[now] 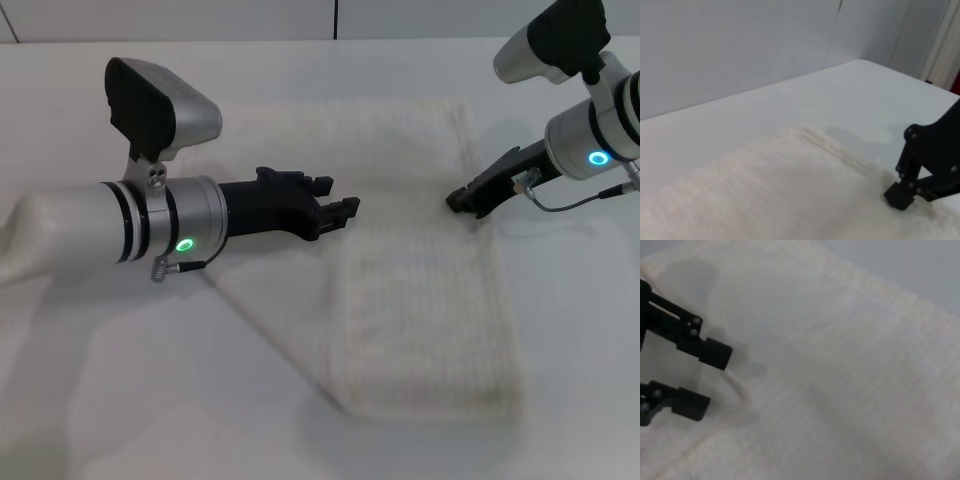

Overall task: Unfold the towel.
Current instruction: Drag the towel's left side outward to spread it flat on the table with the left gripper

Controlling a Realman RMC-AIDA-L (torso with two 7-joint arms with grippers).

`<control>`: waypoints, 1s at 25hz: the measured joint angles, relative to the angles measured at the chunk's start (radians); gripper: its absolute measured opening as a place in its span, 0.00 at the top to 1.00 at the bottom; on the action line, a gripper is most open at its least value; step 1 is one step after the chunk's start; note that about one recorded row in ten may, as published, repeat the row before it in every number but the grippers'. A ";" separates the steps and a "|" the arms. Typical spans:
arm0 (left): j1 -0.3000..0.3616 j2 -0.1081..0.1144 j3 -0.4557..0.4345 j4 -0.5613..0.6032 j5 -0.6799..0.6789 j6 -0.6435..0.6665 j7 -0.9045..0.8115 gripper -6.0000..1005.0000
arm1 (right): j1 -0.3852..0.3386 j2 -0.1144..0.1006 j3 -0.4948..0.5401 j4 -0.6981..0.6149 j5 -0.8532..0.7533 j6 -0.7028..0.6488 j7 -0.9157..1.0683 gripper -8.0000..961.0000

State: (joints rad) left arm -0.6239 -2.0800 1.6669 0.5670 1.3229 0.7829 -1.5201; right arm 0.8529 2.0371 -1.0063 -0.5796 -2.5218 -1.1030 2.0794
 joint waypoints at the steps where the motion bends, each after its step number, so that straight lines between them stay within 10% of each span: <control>1: 0.000 0.000 0.018 0.000 -0.018 -0.014 0.001 0.55 | 0.000 0.000 0.000 0.000 0.000 0.000 0.000 0.99; 25: -0.014 0.000 0.145 0.002 -0.072 -0.089 0.005 0.63 | 0.000 0.000 0.000 0.002 0.000 0.001 -0.001 0.99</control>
State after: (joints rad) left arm -0.6379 -2.0801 1.8117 0.5692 1.2514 0.6943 -1.5153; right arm 0.8528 2.0371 -1.0062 -0.5781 -2.5218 -1.1020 2.0784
